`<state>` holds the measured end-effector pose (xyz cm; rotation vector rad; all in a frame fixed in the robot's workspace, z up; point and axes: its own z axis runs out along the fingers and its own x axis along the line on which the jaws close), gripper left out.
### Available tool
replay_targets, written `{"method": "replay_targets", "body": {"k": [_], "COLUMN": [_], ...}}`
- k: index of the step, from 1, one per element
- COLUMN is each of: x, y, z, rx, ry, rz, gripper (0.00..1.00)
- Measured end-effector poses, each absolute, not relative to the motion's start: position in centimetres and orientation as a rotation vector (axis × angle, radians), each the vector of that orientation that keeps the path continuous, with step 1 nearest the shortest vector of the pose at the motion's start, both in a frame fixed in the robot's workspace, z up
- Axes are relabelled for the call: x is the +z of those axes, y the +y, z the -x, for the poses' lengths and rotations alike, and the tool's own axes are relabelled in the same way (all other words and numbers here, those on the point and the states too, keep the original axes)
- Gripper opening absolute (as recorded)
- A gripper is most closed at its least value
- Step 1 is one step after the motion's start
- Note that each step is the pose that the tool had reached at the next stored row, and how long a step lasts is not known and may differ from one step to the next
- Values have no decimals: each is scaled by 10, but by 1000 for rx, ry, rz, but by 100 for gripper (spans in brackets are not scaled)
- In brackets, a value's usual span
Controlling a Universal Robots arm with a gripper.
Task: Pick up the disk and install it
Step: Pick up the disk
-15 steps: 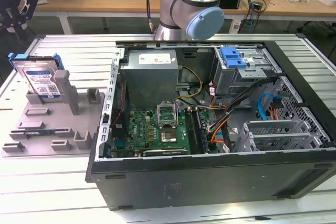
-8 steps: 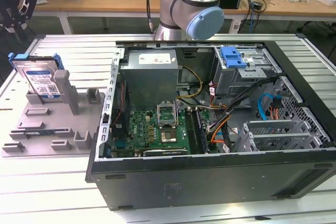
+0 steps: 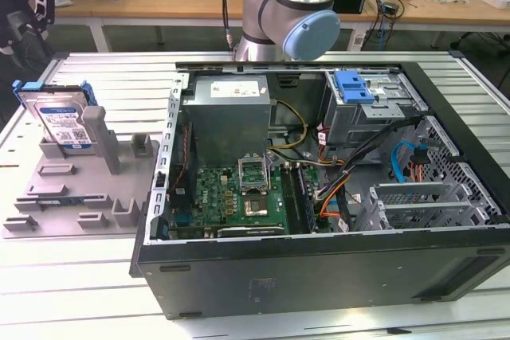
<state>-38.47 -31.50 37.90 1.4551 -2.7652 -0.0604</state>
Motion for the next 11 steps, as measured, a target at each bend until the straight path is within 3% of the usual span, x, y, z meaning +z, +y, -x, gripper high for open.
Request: {"method": "replay_targets", "body": {"k": [2,3,11], "x": [379,379,379], "y": [-315,-315,-315], "z": [385,385,385], "rx": [-59,-59,-53], "ry": [-2743,-2731,-2624], "rz": [-1495,-1516,-1687], "gripper": [42,48,48]}}
